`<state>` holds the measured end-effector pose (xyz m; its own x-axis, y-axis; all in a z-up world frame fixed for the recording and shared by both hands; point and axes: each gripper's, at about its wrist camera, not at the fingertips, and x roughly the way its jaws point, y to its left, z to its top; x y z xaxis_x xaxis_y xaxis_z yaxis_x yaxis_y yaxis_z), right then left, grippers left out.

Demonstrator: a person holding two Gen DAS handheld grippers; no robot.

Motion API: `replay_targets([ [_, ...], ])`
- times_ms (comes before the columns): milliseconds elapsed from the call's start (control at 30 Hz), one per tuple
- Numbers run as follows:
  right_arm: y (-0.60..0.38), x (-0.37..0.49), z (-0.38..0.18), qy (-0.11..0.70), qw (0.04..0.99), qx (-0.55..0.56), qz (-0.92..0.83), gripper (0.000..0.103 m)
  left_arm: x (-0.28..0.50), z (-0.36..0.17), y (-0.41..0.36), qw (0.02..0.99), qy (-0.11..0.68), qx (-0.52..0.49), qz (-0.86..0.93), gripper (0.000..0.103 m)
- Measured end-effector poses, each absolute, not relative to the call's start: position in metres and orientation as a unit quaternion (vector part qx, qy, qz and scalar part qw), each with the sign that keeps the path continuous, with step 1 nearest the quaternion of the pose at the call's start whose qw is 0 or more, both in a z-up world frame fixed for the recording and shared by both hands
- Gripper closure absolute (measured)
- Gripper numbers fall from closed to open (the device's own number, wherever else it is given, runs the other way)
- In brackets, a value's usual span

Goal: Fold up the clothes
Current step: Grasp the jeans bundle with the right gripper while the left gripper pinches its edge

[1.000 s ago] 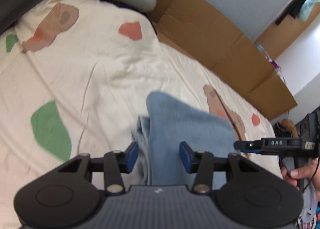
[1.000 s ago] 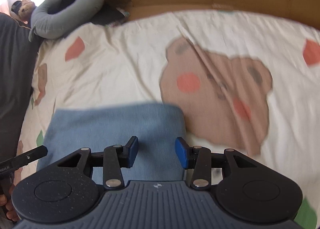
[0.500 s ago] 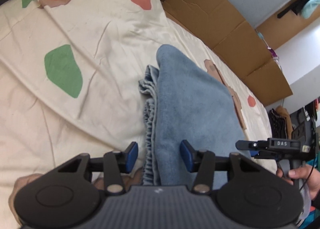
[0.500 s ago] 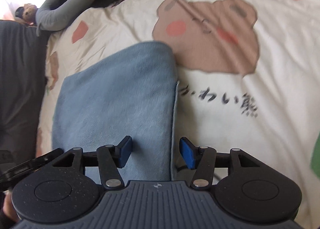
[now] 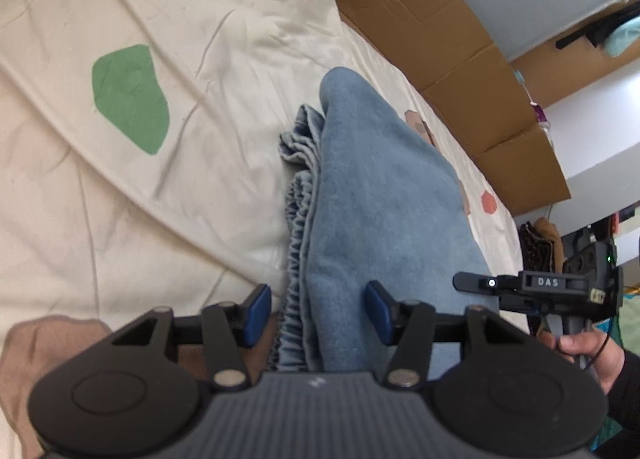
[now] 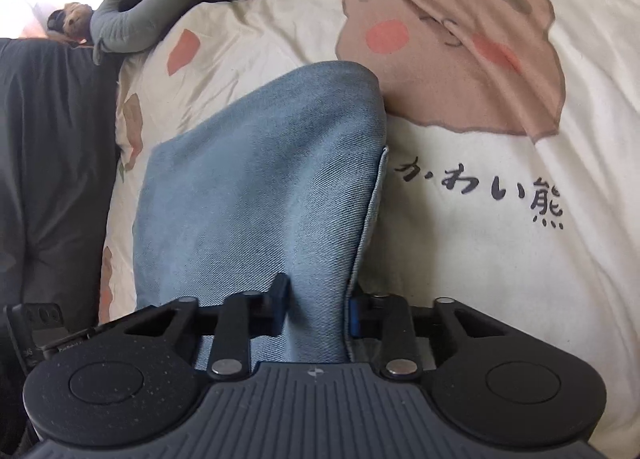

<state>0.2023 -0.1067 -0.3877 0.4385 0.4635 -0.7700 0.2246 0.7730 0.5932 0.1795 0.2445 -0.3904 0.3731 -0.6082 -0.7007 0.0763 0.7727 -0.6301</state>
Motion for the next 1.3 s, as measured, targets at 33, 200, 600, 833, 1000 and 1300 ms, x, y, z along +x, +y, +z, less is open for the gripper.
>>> replay_targets([
  [33,-0.107,0.201,-0.386,0.522,0.783,0.330,0.073,0.082,0.179,-0.390,0.244,0.788,0.515,-0.256,-0.219,0.057],
  [200,-0.108,0.196,-0.376,0.516,0.785,0.337,0.063,0.084,0.180,-0.388,0.242,0.790,0.513,-0.253,-0.222,0.059],
  [600,-0.137,0.195,-0.356,0.525,0.789,0.316,0.039,0.084,0.179,-0.391,0.208,0.779,0.512,-0.268,-0.243,0.062],
  [833,-0.163,0.190,-0.347,0.540,0.790,0.291,0.024,0.084,0.175,-0.395,0.181,0.771,0.511,-0.283,-0.255,0.063],
  [1000,-0.173,0.185,-0.338,0.548,0.790,0.275,0.011,0.084,0.170,-0.396,0.170,0.763,0.509,-0.293,-0.270,0.065],
  [1300,-0.183,0.185,-0.354,0.568,0.780,0.263,-0.005,0.074,0.173,-0.392,0.180,0.760,0.509,-0.311,-0.258,0.051],
])
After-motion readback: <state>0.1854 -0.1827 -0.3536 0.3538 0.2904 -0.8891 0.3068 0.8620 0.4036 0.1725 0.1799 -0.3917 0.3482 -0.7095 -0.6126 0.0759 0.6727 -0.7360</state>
